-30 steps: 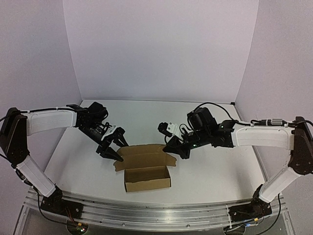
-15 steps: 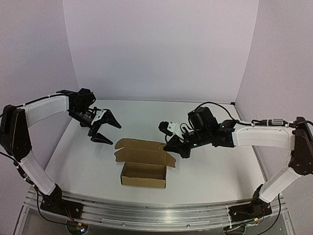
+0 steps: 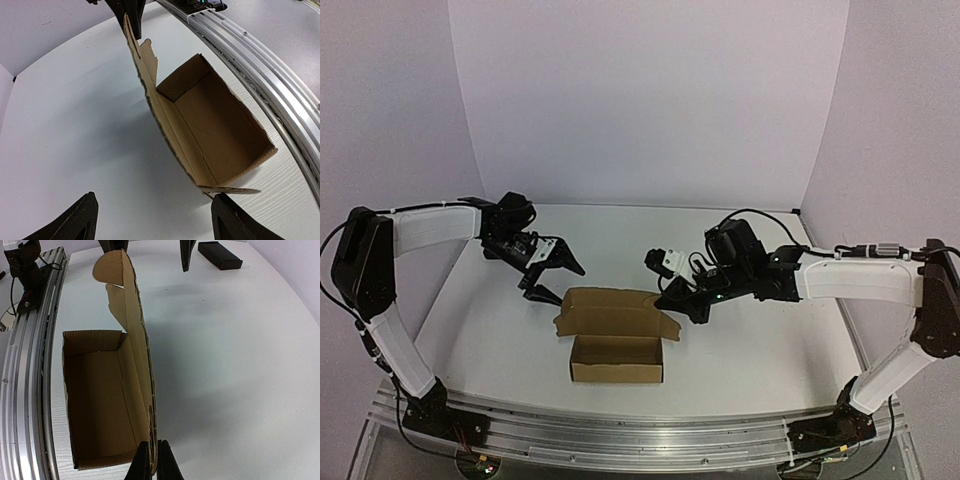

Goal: Fold the paper box

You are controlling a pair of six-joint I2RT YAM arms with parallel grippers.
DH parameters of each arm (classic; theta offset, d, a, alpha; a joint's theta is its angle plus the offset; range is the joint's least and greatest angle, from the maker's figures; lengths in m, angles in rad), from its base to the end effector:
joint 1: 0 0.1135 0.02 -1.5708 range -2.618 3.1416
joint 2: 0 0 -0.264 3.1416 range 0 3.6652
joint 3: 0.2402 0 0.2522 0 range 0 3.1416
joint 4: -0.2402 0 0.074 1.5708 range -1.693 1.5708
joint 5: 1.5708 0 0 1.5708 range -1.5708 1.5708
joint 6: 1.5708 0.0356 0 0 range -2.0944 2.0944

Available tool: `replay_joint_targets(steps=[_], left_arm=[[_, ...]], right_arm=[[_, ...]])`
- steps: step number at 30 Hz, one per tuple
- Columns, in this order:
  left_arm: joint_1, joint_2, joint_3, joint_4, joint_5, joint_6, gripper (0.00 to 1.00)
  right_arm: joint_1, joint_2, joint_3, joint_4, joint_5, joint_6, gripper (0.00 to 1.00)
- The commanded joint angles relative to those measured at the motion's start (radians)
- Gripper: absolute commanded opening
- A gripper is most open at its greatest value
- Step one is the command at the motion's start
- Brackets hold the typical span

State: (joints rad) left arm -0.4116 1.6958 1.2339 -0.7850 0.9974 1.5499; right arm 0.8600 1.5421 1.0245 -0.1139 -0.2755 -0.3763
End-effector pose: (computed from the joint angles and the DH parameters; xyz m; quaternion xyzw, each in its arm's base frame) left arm 0.2892 -0.1589 0.2315 0.7631 0.4182 -0.3213 0.3737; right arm 0.2160 0.2658 0.2444 -0.5625 0.6838 0.2262 0.4059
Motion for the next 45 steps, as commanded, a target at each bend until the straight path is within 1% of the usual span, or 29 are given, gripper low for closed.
replay_joint_targets(steps=[1, 3, 5, 7, 10, 16, 19, 21, 23, 26, 27, 28, 31, 37, 39, 40, 41, 42, 45], left_arm=[[-0.042, -0.004, 0.009, -0.036, 0.050, -0.044, 0.80], [-0.062, 0.000, 0.013, -0.041, 0.049, -0.061, 0.80], [-0.074, 0.002, 0.011, -0.029, 0.044, -0.081, 0.78], [-0.080, 0.003, 0.004, 0.009, 0.037, -0.120, 0.73], [-0.086, 0.007, 0.002, 0.059, 0.027, -0.180, 0.61], [-0.105, 0.007, 0.006, 0.085, 0.026, -0.254, 0.48], [-0.106, 0.002, 0.006, 0.073, 0.032, -0.268, 0.45], [-0.107, 0.000, 0.006, 0.061, 0.036, -0.268, 0.40], [-0.107, -0.002, 0.003, 0.054, 0.034, -0.270, 0.30], [-0.106, -0.004, -0.003, 0.054, 0.011, -0.270, 0.09], [-0.105, -0.005, -0.004, 0.053, 0.001, -0.268, 0.04], [-0.105, -0.005, -0.005, 0.051, -0.009, -0.262, 0.01], [-0.105, -0.007, -0.010, 0.052, -0.030, -0.241, 0.00], [-0.105, -0.017, -0.009, 0.105, -0.027, -0.313, 0.00], [-0.105, -0.026, -0.013, 0.114, -0.026, -0.319, 0.00], [-0.105, -0.028, -0.013, 0.109, -0.022, -0.316, 0.00], [-0.105, -0.028, -0.011, 0.099, -0.016, -0.309, 0.00], [-0.105, -0.026, -0.007, 0.087, -0.008, -0.300, 0.00], [-0.106, -0.025, -0.004, 0.056, 0.011, -0.259, 0.00]], right_arm=[[0.001, -0.022, -0.010, 0.014, 0.010, 0.004, 0.00], [0.000, -0.018, -0.008, 0.014, 0.015, 0.009, 0.00], [0.000, -0.016, -0.007, 0.014, 0.016, 0.012, 0.00], [0.000, -0.016, -0.006, 0.014, 0.013, 0.013, 0.00], [0.000, -0.016, -0.005, 0.015, 0.008, 0.013, 0.00], [0.000, -0.007, 0.003, 0.017, 0.008, 0.013, 0.00], [0.000, -0.001, 0.007, 0.017, 0.006, 0.013, 0.00], [0.000, 0.002, 0.008, 0.017, 0.005, 0.012, 0.00], [0.000, 0.002, 0.009, 0.017, 0.002, 0.011, 0.00], [0.000, -0.003, 0.006, 0.017, 0.007, 0.010, 0.00], [0.000, -0.006, 0.004, 0.017, 0.010, 0.010, 0.00], [0.000, -0.009, 0.001, 0.017, 0.013, 0.009, 0.00], [0.001, -0.019, -0.007, 0.016, 0.018, 0.007, 0.00], [0.000, -0.025, -0.012, 0.017, 0.000, 0.005, 0.00], [0.000, -0.021, -0.015, 0.017, 0.018, 0.013, 0.06], [0.000, -0.016, -0.016, 0.016, 0.030, 0.017, 0.15], [0.000, -0.010, -0.018, 0.015, 0.037, 0.016, 0.22], [0.000, -0.005, -0.020, 0.014, 0.040, 0.009, 0.25], [-0.001, 0.023, -0.013, 0.019, 0.051, -0.010, 0.26]])
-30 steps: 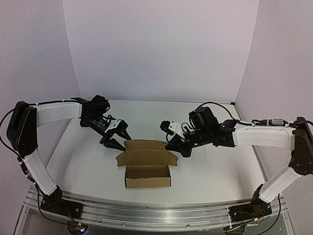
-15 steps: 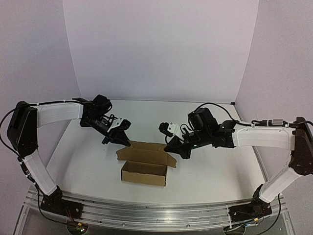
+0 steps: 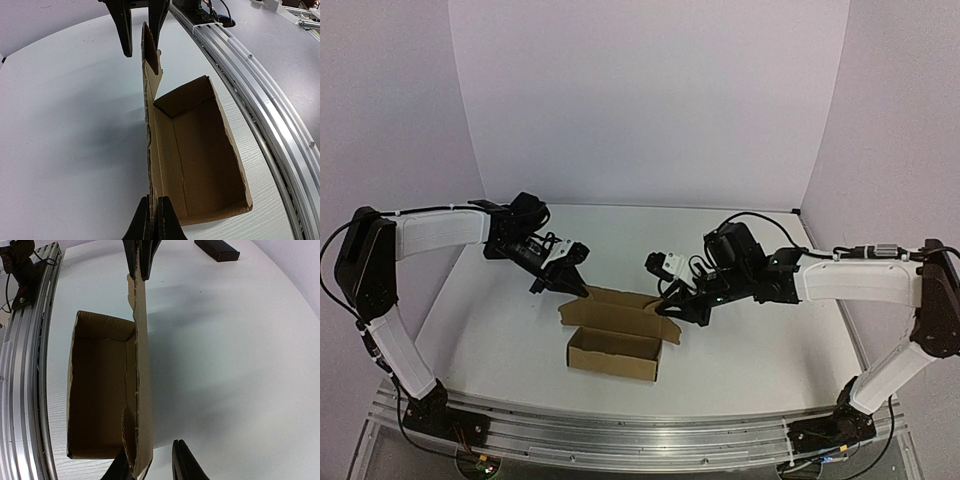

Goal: Fold the paper box

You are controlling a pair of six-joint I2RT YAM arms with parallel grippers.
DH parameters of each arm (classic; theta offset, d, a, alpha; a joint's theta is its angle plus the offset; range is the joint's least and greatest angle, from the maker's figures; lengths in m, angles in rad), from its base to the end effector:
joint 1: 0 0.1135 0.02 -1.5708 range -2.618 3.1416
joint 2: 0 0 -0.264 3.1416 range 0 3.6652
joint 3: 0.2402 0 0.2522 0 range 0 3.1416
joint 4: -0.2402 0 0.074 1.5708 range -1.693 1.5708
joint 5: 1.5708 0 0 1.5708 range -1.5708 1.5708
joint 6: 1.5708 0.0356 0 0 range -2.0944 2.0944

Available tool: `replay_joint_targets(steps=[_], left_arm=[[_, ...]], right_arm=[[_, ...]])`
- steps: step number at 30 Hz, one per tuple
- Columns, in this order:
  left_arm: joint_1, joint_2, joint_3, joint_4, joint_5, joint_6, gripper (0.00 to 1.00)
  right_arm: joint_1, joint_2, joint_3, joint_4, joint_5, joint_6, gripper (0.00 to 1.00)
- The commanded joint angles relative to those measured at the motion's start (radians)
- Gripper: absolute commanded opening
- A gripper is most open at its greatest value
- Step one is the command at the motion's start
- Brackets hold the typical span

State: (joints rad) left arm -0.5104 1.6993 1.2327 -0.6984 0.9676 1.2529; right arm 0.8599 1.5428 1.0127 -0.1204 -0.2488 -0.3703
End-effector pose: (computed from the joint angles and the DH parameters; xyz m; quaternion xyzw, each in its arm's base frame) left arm 0.2795 -0.1901 0.2322 0.7288 0.4790 -0.3599 0.3315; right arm 0.2156 0.2638 0.2396 -0.5580 0.6943 0.2147 0.4006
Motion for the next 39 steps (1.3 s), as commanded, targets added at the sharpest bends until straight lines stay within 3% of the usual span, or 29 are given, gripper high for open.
replay_joint_targets(steps=[1, 7, 10, 14, 18, 21, 24, 28, 38, 39], left_arm=[[-0.006, -0.029, -0.004, -0.036, 0.043, 0.050, 0.00], [-0.007, -0.029, 0.001, -0.043, 0.055, 0.054, 0.00], [-0.007, -0.027, -0.001, -0.035, 0.071, 0.026, 0.00], [-0.006, -0.028, -0.014, -0.039, 0.040, 0.021, 0.01], [0.020, -0.025, -0.016, -0.033, -0.015, 0.025, 0.23], [0.035, -0.013, -0.019, -0.028, -0.055, 0.044, 0.30], [0.033, -0.004, -0.022, -0.051, -0.050, 0.082, 0.23], [0.023, -0.001, 0.002, -0.042, -0.003, 0.039, 0.01], [0.021, -0.016, -0.022, 0.021, -0.047, -0.044, 0.00], [0.022, -0.016, -0.016, 0.022, -0.053, -0.060, 0.13]], right_arm=[[-0.001, 0.033, 0.008, 0.026, 0.020, -0.018, 0.26], [-0.002, 0.073, 0.047, 0.050, -0.005, -0.007, 0.15], [-0.002, 0.083, 0.046, 0.070, -0.022, 0.001, 0.00], [-0.002, 0.070, 0.034, 0.088, -0.049, 0.005, 0.00], [-0.002, 0.049, 0.010, 0.089, -0.056, 0.001, 0.00], [-0.002, 0.034, -0.006, 0.089, -0.055, 0.002, 0.00], [-0.001, 0.028, -0.007, 0.088, -0.054, 0.000, 0.00], [-0.002, 0.031, -0.002, 0.087, -0.068, -0.003, 0.00], [-0.002, 0.030, -0.011, 0.087, -0.041, 0.020, 0.00], [-0.002, 0.027, -0.016, 0.087, -0.035, 0.020, 0.00]])
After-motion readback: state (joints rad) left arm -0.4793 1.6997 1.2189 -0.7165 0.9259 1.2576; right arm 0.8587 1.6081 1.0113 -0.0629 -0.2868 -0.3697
